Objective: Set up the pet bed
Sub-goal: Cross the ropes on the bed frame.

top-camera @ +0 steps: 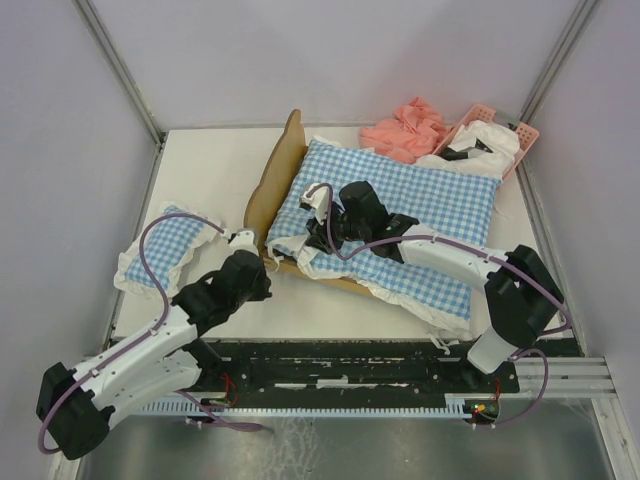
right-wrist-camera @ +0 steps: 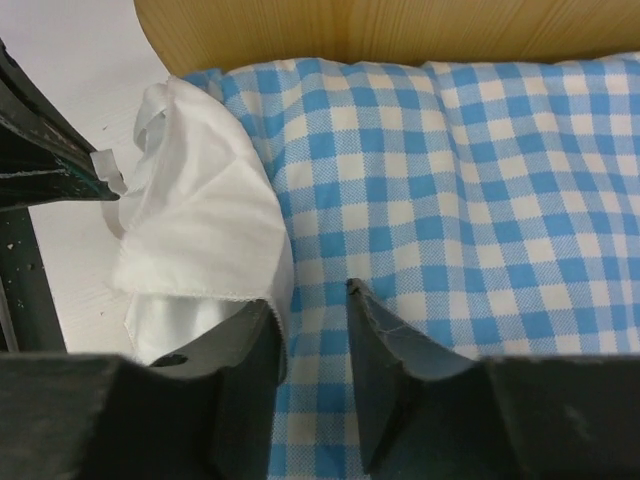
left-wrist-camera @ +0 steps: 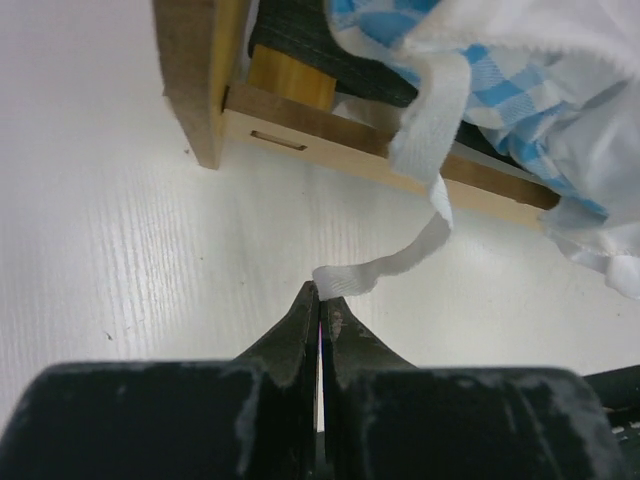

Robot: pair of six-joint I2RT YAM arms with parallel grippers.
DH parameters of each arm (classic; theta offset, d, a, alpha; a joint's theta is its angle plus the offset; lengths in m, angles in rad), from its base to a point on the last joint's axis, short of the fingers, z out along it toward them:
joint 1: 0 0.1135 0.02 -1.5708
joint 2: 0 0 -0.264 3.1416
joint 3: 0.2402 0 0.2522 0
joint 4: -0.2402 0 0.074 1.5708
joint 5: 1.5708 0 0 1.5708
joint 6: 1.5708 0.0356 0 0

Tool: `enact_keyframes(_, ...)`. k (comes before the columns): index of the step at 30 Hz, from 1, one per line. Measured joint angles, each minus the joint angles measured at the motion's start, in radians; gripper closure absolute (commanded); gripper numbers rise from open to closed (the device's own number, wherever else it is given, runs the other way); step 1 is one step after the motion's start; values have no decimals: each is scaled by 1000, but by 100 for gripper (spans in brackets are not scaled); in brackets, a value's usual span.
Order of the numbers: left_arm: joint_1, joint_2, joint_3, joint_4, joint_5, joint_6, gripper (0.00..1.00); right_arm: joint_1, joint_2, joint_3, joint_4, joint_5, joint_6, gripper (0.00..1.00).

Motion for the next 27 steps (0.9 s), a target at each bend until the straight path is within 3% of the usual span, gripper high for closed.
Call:
enact_keyframes(5,2,-14,-31,21,-47,-32,97,17,-6,8,-51,48,14,36)
enact_keyframes(11,3,-26,-52,51,-83,-55,97,60,-98,9,-141,155,58,34)
enact_keyframes(15,6,-41,-67,73,-94,-60,97,92,-183,-1,-163,274,173,31)
enact_keyframes(21,8,-63,-88,91,-107,-61,97,111,-270,-2,-328,590,430,23)
enact_keyframes(27,8,-93,-95,98,-107,-60,97,13,-307,19,-525,861,553,10)
